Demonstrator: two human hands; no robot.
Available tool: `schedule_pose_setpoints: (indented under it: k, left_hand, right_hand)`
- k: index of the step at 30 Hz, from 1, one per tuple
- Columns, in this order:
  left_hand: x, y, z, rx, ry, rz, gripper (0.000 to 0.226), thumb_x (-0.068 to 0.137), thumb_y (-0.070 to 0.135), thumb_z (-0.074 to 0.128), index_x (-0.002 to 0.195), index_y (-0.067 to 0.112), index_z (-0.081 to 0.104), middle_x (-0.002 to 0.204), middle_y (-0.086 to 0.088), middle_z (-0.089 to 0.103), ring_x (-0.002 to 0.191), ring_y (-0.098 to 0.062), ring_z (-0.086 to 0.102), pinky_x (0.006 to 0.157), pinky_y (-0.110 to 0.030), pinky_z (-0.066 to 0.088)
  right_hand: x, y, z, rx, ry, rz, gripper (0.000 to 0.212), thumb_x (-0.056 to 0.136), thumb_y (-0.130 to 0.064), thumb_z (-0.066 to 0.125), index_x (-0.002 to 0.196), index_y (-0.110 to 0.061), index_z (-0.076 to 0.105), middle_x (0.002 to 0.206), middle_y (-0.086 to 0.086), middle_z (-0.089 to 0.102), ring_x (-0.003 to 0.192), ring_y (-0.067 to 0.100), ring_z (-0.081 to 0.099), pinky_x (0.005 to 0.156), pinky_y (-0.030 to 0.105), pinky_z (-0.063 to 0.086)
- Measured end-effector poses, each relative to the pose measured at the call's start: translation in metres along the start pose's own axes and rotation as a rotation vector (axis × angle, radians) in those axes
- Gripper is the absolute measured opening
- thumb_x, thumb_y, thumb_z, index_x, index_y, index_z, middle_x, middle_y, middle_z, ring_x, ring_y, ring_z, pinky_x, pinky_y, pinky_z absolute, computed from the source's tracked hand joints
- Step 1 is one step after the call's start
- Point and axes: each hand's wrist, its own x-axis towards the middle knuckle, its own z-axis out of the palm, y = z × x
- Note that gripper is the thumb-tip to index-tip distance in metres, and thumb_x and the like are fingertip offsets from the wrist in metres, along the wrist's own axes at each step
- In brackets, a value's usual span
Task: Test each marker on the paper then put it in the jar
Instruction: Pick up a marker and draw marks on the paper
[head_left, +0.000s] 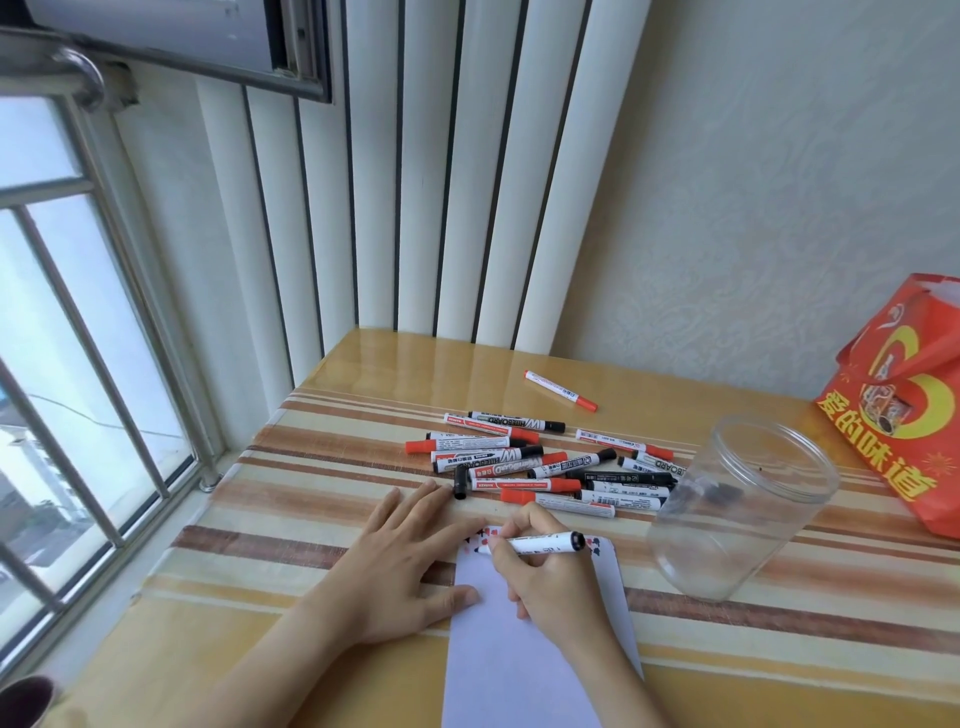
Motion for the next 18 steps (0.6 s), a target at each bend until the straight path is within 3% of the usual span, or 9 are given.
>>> schedule_pose_setpoints:
  k: [8, 18]
  left_hand:
    - [-0.0005, 0.0016, -0.0036, 0.015, -0.030, -0.011, 0.078, 0.084, 0.092, 0.011, 0.154, 0.060, 0.003, 0.170, 0.008, -0.005, 0.154, -0.008, -0.021, 0.125, -0.044, -0.007]
    - [0.0002, -0.0006, 0.0000, -0.028, 0.011, -0.001, 0.076, 0.087, 0.090, 0.020, 0.155, 0.057, 0.011, 0.170, 0.006, 0.005, 0.156, -0.012, -0.010, 0.125, -0.045, -0.002]
  right_hand:
    - [-0.0006, 0.0008, 0.0014, 0.007, -0.017, 0.005, 0.017, 0.095, -0.015, 0.070, 0.085, -0.024, 0.059, 0.052, 0.000, 0.053, 0.047, 0.020, 0.049, 0.046, 0.032, 0.042]
    - [-0.0011, -0.0019, 0.0018, 0.023, 0.022, 0.003, 0.019, 0.095, -0.016, 0.069, 0.082, -0.025, 0.059, 0.056, 0.004, 0.055, 0.047, 0.019, 0.052, 0.046, 0.034, 0.042]
